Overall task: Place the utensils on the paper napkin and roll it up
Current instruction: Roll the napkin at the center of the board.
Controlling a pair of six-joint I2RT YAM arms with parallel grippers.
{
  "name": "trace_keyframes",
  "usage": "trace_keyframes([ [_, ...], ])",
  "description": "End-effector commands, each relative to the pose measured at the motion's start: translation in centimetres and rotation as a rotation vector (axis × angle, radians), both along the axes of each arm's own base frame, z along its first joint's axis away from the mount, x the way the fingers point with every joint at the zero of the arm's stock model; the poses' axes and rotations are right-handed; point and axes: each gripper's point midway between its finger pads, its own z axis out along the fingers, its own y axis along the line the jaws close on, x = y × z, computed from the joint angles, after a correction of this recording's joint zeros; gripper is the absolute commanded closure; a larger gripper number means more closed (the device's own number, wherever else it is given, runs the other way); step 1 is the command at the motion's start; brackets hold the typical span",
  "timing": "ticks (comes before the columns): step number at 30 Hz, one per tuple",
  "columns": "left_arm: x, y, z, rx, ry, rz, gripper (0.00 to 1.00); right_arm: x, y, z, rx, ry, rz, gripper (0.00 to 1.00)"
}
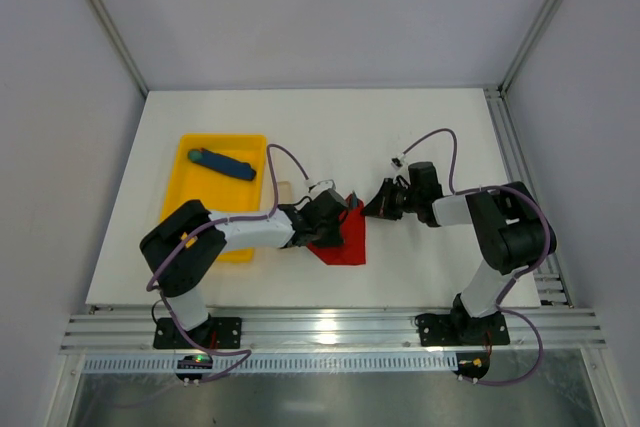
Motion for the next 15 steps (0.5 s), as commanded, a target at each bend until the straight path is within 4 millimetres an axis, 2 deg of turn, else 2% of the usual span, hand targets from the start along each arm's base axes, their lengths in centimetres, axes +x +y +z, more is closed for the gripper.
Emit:
trace_keyframes([
  [1,-1.2,2.1,-2.4,0.102,0.028,-0.014,0.82,1.4,-0.4,1.1,-0.013,-0.076,-0.025,0.94],
  [3,-1.1,2.0,-2.4,0.102,0.03,-0.015,0.82,1.1,-0.3,1.7,-0.002,-0.078,-0.014,0.94],
  [4,-1.1,1.8,-2.4,0.099,0.029,-0.019,0.82,0.7,0.0,2.8,0.026,-0.091,0.004,0.94],
  [7,-1.1,1.9,-2.4,0.105,0.032,-0.019,0.82,-1.0,0.1,3.4,0.052,-0.092,0.016,0.94],
  [11,-1.0,1.8,-2.3,0.102,0.029,-0.019,0.82,-3.1,0.1,3.0,0.076,-0.078,0.028,0.94],
  [12,-0.9,1.6,-2.3,0.098,0.028,-0.018,0.82,-3.8,0.0,2.4,0.067,-0.064,0.026,0.94],
  [15,-1.0,1.1,-2.4,0.084,0.038,-0.024,0.82,-4.6,-0.1,1.5,0.05,-0.054,0.022,0.94],
])
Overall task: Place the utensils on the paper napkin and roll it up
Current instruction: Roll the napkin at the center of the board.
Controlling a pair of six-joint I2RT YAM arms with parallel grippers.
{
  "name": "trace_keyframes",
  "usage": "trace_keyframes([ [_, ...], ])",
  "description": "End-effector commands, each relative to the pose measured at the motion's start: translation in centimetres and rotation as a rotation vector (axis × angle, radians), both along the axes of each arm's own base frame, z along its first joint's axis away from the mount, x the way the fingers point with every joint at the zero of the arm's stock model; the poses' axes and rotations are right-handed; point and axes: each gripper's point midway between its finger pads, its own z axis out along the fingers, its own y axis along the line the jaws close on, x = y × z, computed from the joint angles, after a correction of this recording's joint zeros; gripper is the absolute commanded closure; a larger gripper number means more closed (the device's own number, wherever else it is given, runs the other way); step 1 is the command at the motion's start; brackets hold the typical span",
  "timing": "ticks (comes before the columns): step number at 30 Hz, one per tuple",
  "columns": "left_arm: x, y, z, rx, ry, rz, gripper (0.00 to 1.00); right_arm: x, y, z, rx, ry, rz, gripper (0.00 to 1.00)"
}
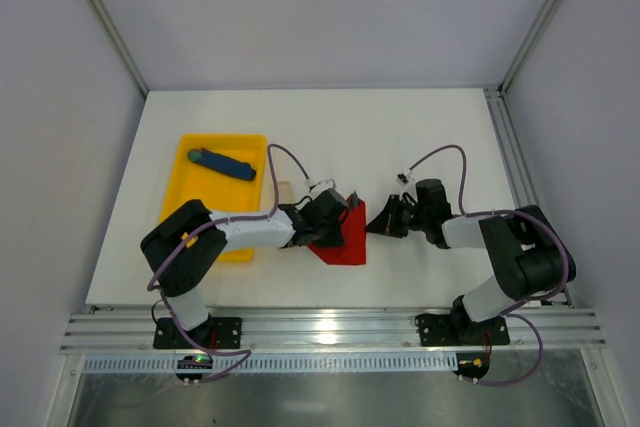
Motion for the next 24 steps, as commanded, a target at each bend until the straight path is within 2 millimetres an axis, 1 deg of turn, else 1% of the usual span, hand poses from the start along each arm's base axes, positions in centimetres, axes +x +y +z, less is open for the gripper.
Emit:
trace_keyframes([
  [1,-0.9,1.1,-2.4,0.08,0.039,-0.019,0.82,-0.4,0.4,0.2,0.02,-0.032,0.005,0.94],
  [3,-1.0,1.1,-2.5,0.08,0.044,-0.016,0.82,-0.8,0.4,-0.1,0.029,-0.023,0.003,0.94],
  [6,-1.1,1.3,-2.5,0.084,0.045,-0.013,0.82,-1.0,0.0,-0.7,0.003,-0.014,-0.014,0.94],
  [8,-1.1,1.5,-2.5,0.086,0.042,-0.009,0.82,-1.2,0.1,-0.3,0.009,-0.019,-0.011,0.94],
  [9,-1.0,1.5,-2.4,0.087,0.038,-0.007,0.82,-1.1,0.1,0.3,0.016,-0.036,-0.008,0.94],
  [11,-1.1,1.5,-2.3,0.09,0.038,-0.011,0.82,-1.4,0.2,1.0,0.018,-0.035,0.001,0.94],
  [12,-1.1,1.6,-2.3,0.092,0.038,-0.01,0.82,-1.3,0.4,2.1,0.026,-0.067,0.005,0.94],
  [16,-1.0,1.5,-2.2,0.09,0.032,-0.01,0.82,-2.2,1.2,3.4,0.038,-0.089,0.028,0.94],
  [18,-1.0,1.6,-2.2,0.092,0.035,-0.008,0.82,-3.0,1.4,2.8,0.025,-0.076,0.036,0.94],
  [19,-1.0,1.4,-2.1,0.086,0.032,-0.011,0.82,-3.0,1.2,2.3,0.007,-0.07,0.02,0.94],
  [20,-1.0,1.4,-2.1,0.088,0.033,-0.012,0.82,-3.5,1.0,1.6,-0.007,-0.058,0.017,0.94],
  [22,-1.0,1.3,-1.9,0.083,0.033,-0.01,0.82,-3.6,0.5,0.6,-0.046,-0.055,-0.004,0.94],
  [24,-1.0,1.1,-1.8,0.074,0.036,-0.006,0.82,-4.1,0.6,0.0,-0.061,-0.04,0.004,0.94],
])
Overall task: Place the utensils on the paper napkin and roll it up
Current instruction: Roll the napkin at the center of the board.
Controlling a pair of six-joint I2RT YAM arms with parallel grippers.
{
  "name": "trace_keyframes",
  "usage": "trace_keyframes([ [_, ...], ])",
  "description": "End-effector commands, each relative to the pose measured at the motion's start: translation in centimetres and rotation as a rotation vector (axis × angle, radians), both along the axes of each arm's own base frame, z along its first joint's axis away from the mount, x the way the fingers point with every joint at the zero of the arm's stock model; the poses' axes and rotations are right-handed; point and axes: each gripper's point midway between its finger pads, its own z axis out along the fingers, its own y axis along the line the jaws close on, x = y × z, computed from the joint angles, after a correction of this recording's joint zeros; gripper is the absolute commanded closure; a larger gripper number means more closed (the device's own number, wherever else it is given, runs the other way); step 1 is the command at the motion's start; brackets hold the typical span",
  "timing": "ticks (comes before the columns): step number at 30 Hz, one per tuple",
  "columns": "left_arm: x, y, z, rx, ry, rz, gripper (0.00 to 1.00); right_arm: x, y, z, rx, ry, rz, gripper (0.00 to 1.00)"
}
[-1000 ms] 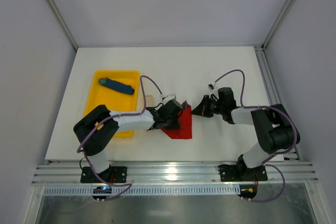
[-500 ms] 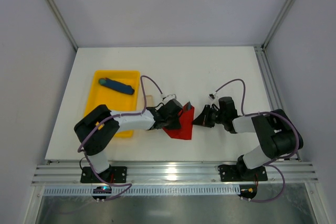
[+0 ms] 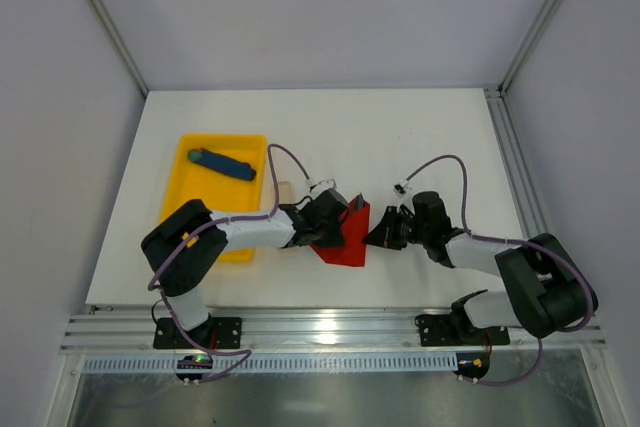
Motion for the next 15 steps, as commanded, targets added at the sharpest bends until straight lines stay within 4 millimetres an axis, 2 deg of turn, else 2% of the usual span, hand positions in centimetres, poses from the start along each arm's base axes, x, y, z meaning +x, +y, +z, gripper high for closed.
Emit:
trace_keyframes([
  [1,-1.2,1.4,-2.0,0.079,0.044,-0.006,0.82,-0.3,-0.5,-1.4,-0.056,0.009,-0.029,0.94],
  [6,-1.5,1.5,-2.1,0.063,0.056,0.007,0.82,-0.4,-1.4,-2.6,-0.119,0.02,-0.058,0.94],
  [9,-1.5,1.6,-2.0,0.063,0.055,0.012,0.82,-0.3,-1.3,-2.2,-0.117,0.019,-0.054,0.94],
  [12,-1.5,1.7,-2.0,0.059,0.052,0.017,0.82,0.6,-1.5,-0.7,-0.141,0.005,-0.074,0.94],
  [15,-1.6,1.4,-1.8,0.041,0.053,0.019,0.81,2.4,-1.3,2.1,-0.154,-0.052,-0.107,0.94],
])
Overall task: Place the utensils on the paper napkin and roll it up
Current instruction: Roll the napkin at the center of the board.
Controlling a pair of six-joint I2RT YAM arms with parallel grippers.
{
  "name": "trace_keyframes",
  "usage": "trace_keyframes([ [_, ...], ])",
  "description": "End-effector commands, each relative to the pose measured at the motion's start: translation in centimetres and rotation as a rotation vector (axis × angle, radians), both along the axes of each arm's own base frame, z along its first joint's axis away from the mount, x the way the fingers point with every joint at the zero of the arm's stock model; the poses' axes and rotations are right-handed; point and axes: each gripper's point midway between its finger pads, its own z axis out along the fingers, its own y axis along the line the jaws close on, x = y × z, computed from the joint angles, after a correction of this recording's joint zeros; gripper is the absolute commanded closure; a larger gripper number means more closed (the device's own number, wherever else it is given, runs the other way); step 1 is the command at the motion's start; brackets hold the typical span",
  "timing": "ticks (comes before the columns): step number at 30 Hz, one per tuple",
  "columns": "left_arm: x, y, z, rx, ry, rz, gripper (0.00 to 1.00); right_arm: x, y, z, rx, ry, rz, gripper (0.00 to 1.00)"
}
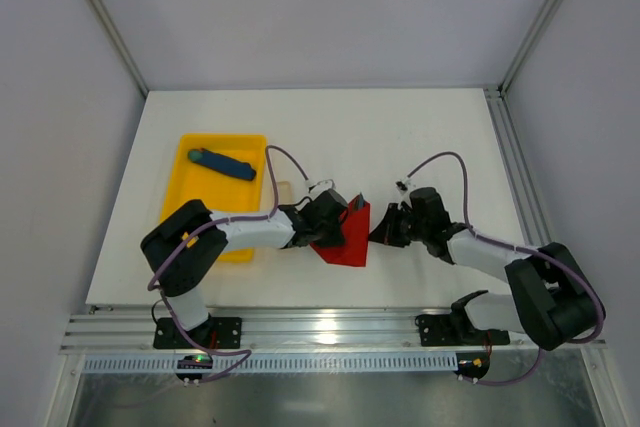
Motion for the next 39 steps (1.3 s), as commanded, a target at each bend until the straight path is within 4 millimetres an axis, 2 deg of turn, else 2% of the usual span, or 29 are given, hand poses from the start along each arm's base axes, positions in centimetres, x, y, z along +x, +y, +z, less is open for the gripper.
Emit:
trace_keyframes([
  [1,-1.5,1.5,-1.8,0.056,0.044,-0.004,0.81,3.3,0.2,3.9,-0.036,-0.112,-0.043,0.94],
  [2,-1.4,1.4,-1.7,0.049,0.044,0.001,0.81,4.2,0.5,4.9,-0.038,-0.126,-0.051,0.94],
  [4,-1.6,1.2,-1.8,0.04,0.049,-0.001,0.81,5.3,0.5,5.0,-0.068,-0.129,-0.076,0.95],
  [6,-1.6,1.2,-1.8,0.041,0.048,-0.002,0.81,6.9,1.1,6.1,-0.078,-0.156,-0.09,0.95],
  [11,-1.6,1.4,-1.9,0.042,0.047,0.01,0.81,10.5,2.4,6.1,-0.123,-0.162,-0.107,0.96],
  [13,-1.6,1.5,-1.9,0.039,0.047,0.014,0.81,11.1,3.0,5.9,-0.138,-0.163,-0.105,0.96],
  [14,-1.6,1.6,-1.9,0.039,0.046,0.02,0.81,11.8,3.3,6.5,-0.141,-0.184,-0.103,0.96],
  [15,-1.7,1.6,-1.8,0.04,0.045,0.021,0.81,12.1,3.5,5.8,-0.154,-0.174,-0.099,0.96],
  [23,-2.0,2.1,-2.3,0.056,0.066,0.039,0.82,12.1,4.3,3.0,-0.275,-0.128,-0.033,0.96],
  [30,-2.1,2.9,-2.8,0.091,0.08,0.068,0.82,11.6,3.1,1.7,-0.388,-0.131,-0.011,0.96],
  [32,-2.1,3.0,-2.8,0.09,0.08,0.074,0.82,11.6,2.7,1.6,-0.408,-0.132,-0.012,0.96],
  [35,-2.2,2.9,-2.9,0.088,0.085,0.073,0.82,11.6,3.1,2.0,-0.391,-0.143,0.007,0.96],
  [39,-2.2,2.9,-2.9,0.084,0.093,0.083,0.82,11.6,4.2,4.0,-0.338,-0.17,0.026,0.96],
])
